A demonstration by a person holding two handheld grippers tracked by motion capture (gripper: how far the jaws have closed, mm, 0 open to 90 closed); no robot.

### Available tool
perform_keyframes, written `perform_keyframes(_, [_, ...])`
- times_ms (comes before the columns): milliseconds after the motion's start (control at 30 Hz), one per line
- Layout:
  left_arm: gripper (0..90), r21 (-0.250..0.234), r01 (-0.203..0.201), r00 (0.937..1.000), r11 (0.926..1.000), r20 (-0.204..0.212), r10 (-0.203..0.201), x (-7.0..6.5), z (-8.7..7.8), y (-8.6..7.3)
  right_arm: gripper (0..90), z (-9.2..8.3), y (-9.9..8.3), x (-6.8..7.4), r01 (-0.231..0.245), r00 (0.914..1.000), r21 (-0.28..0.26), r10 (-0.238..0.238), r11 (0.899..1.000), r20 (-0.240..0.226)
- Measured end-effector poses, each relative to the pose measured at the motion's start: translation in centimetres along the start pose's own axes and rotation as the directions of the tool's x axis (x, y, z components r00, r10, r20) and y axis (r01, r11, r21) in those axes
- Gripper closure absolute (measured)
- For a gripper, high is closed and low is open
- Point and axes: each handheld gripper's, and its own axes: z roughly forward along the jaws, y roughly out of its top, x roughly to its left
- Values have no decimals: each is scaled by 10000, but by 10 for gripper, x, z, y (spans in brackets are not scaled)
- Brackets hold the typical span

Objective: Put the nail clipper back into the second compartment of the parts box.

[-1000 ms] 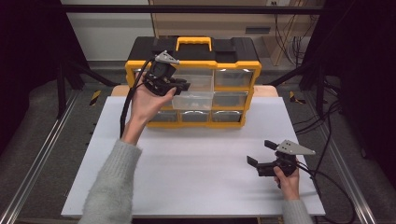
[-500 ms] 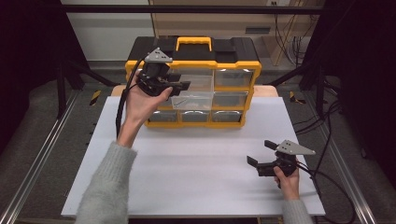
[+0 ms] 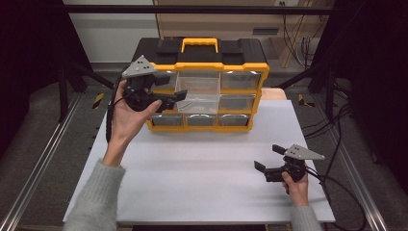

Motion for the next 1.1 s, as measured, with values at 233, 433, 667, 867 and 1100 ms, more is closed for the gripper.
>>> perform_keyframes(233, [212, -441, 26, 10000, 9990, -93, -30, 1, -21, -20, 5, 0, 0, 0, 8, 10000, -17, -8, 10000, 12])
perform_keyframes(433, [180, -649, 296, 9992, 9975, -238, -312, 3, -34, -44, 5, -1, 0, 0, -30, 10000, -64, 30, 10000, -23])
perform_keyframes(667, [148, -679, 764, 9969, 9948, -150, -776, 7, -39, -87, 5, -1, 0, 0, -28, 10000, -48, 28, 10000, -13])
perform_keyframes(867, [98, -440, 1275, 9910, 9909, -348, -1291, 15, -37, -127, 4, 0, -1, 0, 66, 10000, -48, -66, 10000, 7])
perform_keyframes(1100, [74, -155, 1376, 9880, 9904, -692, -1383, 19, -35, -169, 5, 0, 0, 1, 1, 10000, -39, -1, 10000, -16])
